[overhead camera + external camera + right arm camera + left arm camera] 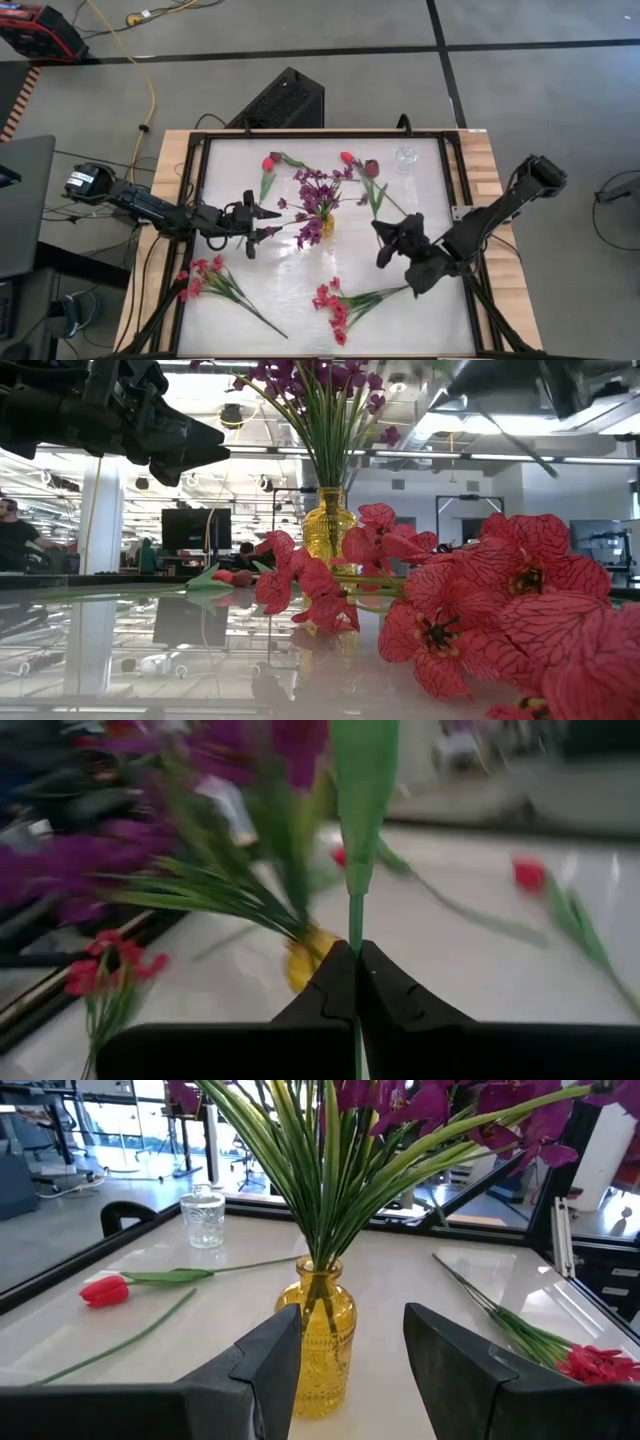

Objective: Sort flowers into vase by color
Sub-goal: Put the bottom purple tulip into the yellow vase

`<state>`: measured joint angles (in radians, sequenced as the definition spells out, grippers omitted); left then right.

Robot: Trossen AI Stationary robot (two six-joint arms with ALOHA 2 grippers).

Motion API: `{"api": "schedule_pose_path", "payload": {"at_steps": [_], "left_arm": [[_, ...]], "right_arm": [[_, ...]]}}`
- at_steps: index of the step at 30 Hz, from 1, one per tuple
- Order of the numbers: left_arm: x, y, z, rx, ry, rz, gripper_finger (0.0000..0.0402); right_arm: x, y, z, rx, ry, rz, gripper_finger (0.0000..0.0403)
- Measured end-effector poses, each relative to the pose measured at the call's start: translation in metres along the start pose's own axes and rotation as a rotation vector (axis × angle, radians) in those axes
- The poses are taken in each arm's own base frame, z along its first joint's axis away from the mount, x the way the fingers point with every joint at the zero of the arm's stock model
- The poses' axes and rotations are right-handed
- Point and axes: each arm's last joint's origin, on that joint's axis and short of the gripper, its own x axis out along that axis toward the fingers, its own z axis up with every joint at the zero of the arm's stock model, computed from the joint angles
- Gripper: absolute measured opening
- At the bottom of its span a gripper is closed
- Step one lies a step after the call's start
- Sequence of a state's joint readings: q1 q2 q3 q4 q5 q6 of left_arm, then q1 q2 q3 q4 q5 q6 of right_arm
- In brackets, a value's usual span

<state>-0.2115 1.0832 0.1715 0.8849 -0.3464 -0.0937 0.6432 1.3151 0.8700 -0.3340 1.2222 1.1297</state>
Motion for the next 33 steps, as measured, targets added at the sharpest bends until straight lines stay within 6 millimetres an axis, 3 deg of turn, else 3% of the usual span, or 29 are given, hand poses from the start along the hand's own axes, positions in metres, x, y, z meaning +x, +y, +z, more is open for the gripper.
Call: {"api": "schedule_pose_path", "payload": {"at_steps": [8, 13, 18, 22, 25, 29, 33], "left_arm": [[0.0, 0.0, 0.0, 0.0, 0.0, 0.008, 0.0167], [0.0, 0.0, 0.0, -0.001, -0.001, 0.008, 0.0167], [0.0, 0.0, 0.0, -0.023, 0.0, 0.008, 0.0167], [0.0, 0.0, 0.0, -0.032, 0.0, 0.007, 0.0167], [0.0, 0.0, -0.001, -0.029, 0.006, 0.008, 0.0167], [0.0, 0.0, -0.001, -0.021, 0.006, 0.009, 0.0167], [0.0, 0.002, -0.001, -0.022, 0.005, 0.017, 0.0167]], "right_arm": [[-0.005, 0.034, 0.027, -0.274, -0.124, 0.17, 0.0023], [0.002, 0.038, 0.039, -0.384, -0.231, 0.347, 0.0023], [0.015, 0.02, 0.041, -0.396, -0.429, 0.556, 0.0023], [0.033, -0.003, 0.032, -0.365, -0.463, 0.667, 0.0023], [0.048, -0.015, 0.029, -0.438, -0.461, 0.669, 0.0023], [0.069, -0.02, 0.014, -0.503, -0.347, 0.657, 0.0023], [0.078, -0.017, 0.014, -0.52, -0.486, 0.782, 0.0023]]}}
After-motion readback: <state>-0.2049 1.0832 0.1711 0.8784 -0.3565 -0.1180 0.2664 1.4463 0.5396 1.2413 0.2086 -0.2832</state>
